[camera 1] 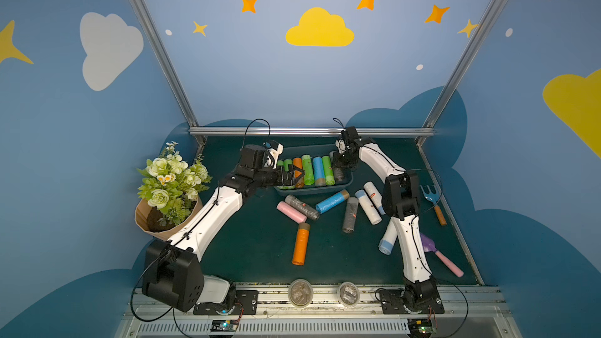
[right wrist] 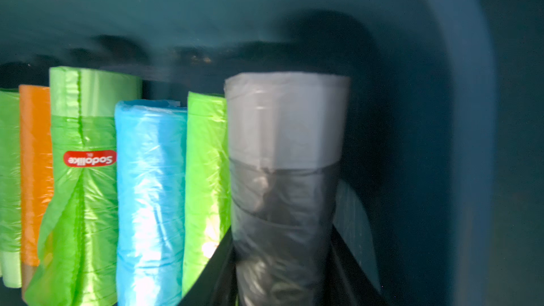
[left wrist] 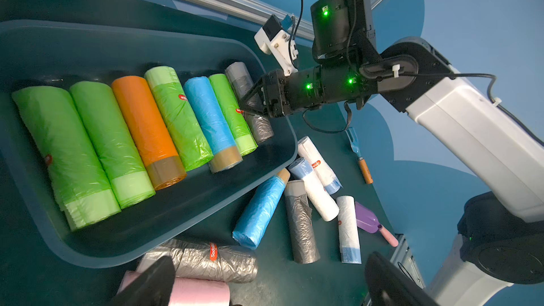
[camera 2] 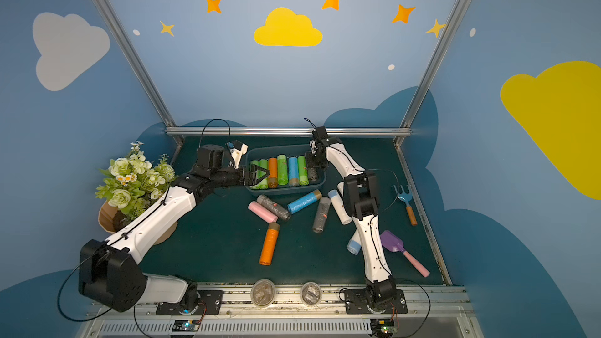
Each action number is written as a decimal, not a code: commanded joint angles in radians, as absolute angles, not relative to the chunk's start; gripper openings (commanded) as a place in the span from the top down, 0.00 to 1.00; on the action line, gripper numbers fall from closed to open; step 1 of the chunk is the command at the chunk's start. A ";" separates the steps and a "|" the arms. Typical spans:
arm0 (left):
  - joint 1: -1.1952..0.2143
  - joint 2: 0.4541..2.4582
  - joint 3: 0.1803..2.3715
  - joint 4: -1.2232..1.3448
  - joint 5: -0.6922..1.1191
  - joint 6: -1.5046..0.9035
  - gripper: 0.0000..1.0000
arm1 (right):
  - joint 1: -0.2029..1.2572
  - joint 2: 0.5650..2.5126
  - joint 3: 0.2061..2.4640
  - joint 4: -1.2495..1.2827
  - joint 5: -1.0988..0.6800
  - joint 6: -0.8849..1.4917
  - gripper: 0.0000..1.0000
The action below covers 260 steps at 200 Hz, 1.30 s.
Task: Put the roll of trash bags into the storage box
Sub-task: Place the roll of trash bags in the storage box.
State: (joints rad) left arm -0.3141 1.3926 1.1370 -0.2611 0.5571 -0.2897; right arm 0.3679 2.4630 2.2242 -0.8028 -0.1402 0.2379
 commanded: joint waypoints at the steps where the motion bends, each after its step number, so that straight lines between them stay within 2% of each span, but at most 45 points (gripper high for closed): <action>1: -0.309 1.396 1.164 -0.245 0.572 -0.293 0.00 | 0.355 2.496 2.238 -0.850 -0.088 0.218 0.57; 133: -0.305 1.403 1.167 -0.245 0.583 -0.302 0.00 | 0.356 2.471 2.232 -0.850 -0.080 0.209 0.55; 260: -0.305 1.395 1.167 -0.245 0.597 -0.310 0.00 | 0.371 2.301 2.156 -0.854 -0.071 0.190 0.53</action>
